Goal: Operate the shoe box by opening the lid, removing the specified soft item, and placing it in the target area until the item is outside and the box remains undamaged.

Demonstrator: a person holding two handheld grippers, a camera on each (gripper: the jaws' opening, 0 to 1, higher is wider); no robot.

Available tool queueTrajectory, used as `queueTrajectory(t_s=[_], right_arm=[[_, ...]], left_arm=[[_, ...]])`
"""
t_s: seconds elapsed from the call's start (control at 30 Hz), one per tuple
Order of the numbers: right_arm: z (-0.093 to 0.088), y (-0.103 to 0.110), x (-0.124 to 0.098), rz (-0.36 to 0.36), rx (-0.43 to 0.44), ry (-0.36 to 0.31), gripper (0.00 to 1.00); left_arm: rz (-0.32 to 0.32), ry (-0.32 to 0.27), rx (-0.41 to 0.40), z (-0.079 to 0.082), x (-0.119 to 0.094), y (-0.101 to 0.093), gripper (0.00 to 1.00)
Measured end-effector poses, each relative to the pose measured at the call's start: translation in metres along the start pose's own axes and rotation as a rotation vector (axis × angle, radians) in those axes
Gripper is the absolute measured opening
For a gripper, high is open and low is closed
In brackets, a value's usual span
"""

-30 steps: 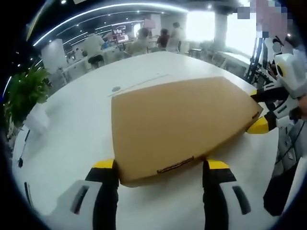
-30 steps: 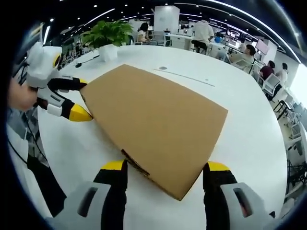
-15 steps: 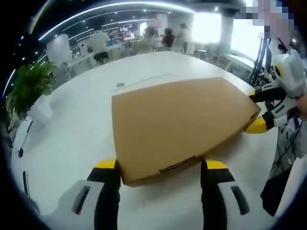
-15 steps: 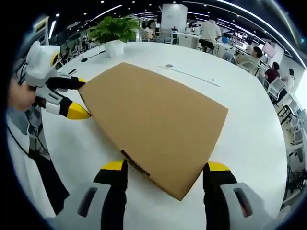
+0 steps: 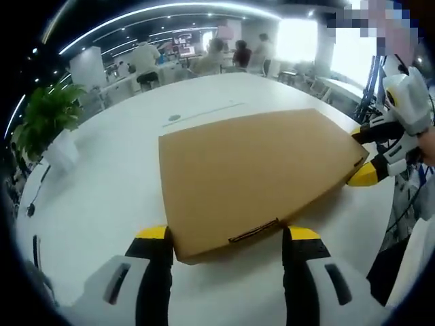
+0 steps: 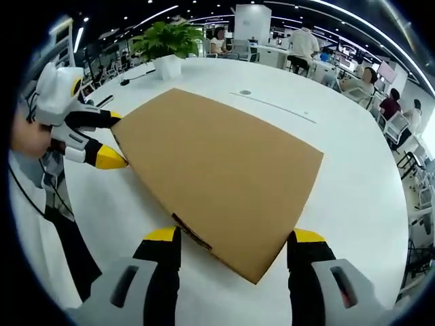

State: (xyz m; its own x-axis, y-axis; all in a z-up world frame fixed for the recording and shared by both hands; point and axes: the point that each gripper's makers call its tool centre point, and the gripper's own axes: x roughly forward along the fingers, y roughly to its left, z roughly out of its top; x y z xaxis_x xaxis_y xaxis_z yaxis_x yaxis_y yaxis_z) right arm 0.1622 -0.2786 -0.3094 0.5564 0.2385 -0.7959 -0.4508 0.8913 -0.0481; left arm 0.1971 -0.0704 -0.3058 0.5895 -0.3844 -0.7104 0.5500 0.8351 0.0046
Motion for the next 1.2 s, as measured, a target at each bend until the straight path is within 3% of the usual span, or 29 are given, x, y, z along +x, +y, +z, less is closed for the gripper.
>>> queueTrajectory(t_s=[1.2], right_arm=[[-0.011,0.012,-0.007,0.014,-0.042,0.007,0.63]], left_arm=[[0.024,0.002,-0.039,-0.019,-0.018,-0.008,0.65]])
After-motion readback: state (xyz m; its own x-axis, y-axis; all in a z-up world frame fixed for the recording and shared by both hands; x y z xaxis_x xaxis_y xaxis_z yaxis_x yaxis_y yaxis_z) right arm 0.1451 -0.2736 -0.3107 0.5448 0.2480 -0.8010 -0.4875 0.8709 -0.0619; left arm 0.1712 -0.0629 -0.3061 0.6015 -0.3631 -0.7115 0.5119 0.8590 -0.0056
